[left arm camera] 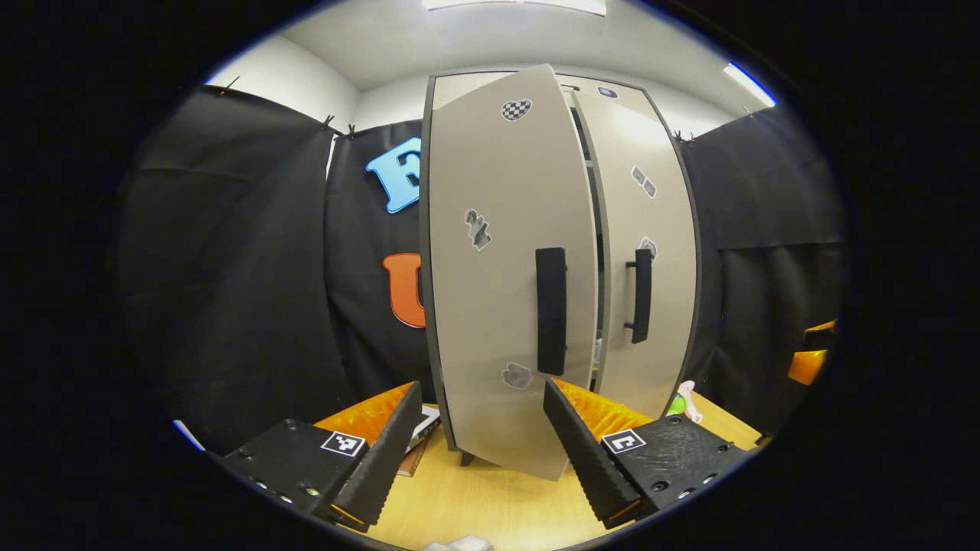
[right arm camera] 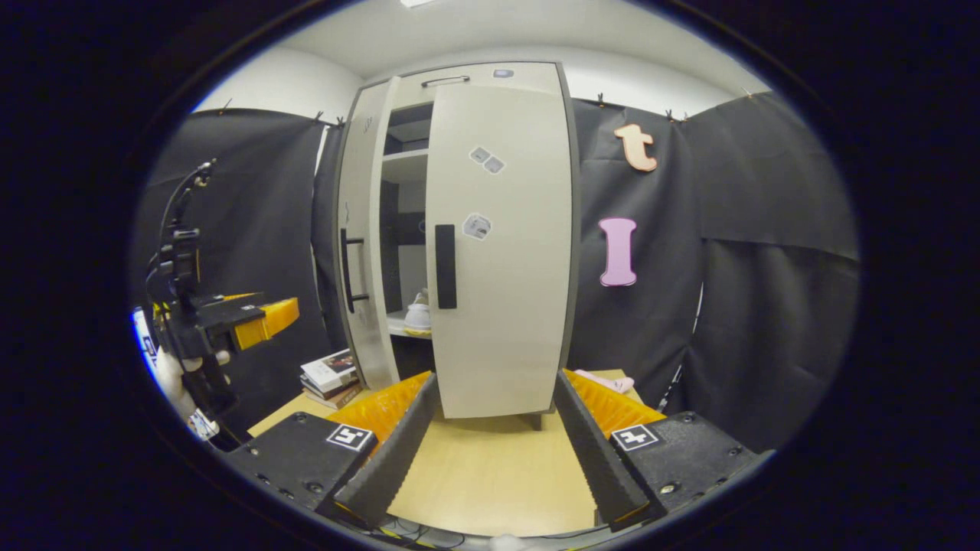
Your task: Grab one shoe with the right hand and put it into the shoe cabinet, grab the other shoe with the left hand and put it into the shoe cabinet; then close the right door with the right hand and the left door with the left hand.
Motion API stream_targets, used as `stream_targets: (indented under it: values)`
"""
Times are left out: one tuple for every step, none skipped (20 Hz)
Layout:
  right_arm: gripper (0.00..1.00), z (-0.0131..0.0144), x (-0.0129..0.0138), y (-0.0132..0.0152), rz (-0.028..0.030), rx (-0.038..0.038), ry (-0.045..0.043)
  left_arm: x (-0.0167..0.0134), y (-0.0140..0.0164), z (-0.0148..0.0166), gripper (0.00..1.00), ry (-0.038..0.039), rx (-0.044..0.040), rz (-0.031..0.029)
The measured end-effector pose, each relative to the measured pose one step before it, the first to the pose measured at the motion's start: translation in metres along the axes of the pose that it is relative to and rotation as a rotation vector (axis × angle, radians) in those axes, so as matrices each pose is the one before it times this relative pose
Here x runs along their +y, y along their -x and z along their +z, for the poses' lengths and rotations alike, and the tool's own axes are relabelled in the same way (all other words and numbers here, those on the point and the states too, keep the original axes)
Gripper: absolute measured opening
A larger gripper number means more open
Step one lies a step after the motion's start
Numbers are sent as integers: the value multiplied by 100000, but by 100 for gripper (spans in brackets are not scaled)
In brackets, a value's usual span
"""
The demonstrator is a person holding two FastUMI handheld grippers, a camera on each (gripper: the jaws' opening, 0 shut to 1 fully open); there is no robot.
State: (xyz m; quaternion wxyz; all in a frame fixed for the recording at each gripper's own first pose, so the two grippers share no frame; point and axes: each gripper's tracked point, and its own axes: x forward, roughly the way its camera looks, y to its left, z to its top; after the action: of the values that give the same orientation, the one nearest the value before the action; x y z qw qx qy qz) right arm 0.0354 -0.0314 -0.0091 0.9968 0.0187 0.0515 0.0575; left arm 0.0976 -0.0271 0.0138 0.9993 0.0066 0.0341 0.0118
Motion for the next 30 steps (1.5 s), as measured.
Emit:
stream_targets:
  values:
    - [97, 305, 195, 98, 877, -1122, -121, 29, 567, 248, 100, -267, -131, 100]
    - [99, 313, 169, 103, 382, -723, -271, 63, 926, 215, 100, -587, -173, 650]
    - [99, 101, -6, 72, -228, -1043, -466, -53, 646, 355, 96, -351, -805, 138]
    - [98, 213, -58, 81, -643, -919, -231, -148, 821, 396, 96, 344, -275, -206]
    - [98, 195, 25, 5, -381, -540, -207, 98, 807, -280, 100, 438, 75, 73]
    - [97, 97, 122, -41, 23, -420, -197, 22, 621, -194, 96, -238, -124, 419]
    - [97, 90, 59, -48, -374, -127, 34, 197, 693, -172, 96, -466, -294, 767]
    - [97, 34, 8, 24, -628, -246, 299, 302, 581, -152, 96, -142, -29, 654]
    - [97, 9, 55, 180, -742, -376, -20, 69, 630, -306, 96, 308, 710, -186]
    - [97, 12, 83, 194, -426, -438, -387, -16, 384, -308, 96, 297, 539, -211]
    - [98, 72, 138, 149, -227, -402, -266, 153, 275, -111, 96, -400, 262, 92]
    - [98, -2, 217, 149, -237, -136, -135, 168, 290, -50, 96, 20, 103, 49]
    - [98, -80, 258, 155, 29, 168, 183, -30, 189, -108, 96, 374, -71, -598]
    - [97, -169, 387, -45, 655, 683, 512, -59, 37, 100, 100, 608, -1020, -874]
    - [98, -69, 101, 53, -376, 635, 416, 63, -73, -220, 96, 229, 595, -389]
    - [97, -135, 36, 140, -261, 197, 141, 124, 20, -170, 96, -70, 427, -224]
    - [97, -39, 34, 130, -625, 99, -5, 84, 97, 133, 96, 6, -300, -288]
    - [97, -115, 22, 156, -486, 192, -218, 64, 70, 167, 96, 139, -640, -564]
    - [97, -15, -13, 94, -482, 191, -317, -32, 56, 94, 96, 79, -219, -601]
    - [97, -47, -78, 135, -564, 79, -255, 100, 89, 128, 100, -141, -205, -368]
    - [97, 49, -75, 101, -636, -57, -62, -55, 9, -41, 100, -144, -32, -610]
    - [97, -41, -19, 88, -629, -71, -145, 12, 25, 30, 96, -132, 118, -289]
    - [97, 121, 18, 162, -263, -144, -134, 89, 61, 54, 96, -236, -356, -149]
    - [97, -13, 17, 122, -429, -204, -227, 59, 63, 53, 96, -210, -69, -131]
    - [98, 155, 51, 82, -206, -140, 65, 55, 38, 64, 96, 148, -105, -214]
    - [98, -30, 175, 114, -28, 173, 370, -41, 13, 53, 100, 155, -236, -641]
    - [97, 62, 112, 50, -74, -29, 418, 0, 165, -9, 100, -86, 51, -328]
    - [97, -27, 95, 42, -261, 135, 322, 42, 13, -163, 100, -295, 198, -239]
    - [97, -90, 147, 50, 0, 158, 167, 58, 71, -48, 96, -248, 92, -386]
    - [97, -1, 261, 30, 46, 150, 37, 112, 73, -34, 100, -246, -37, -82]
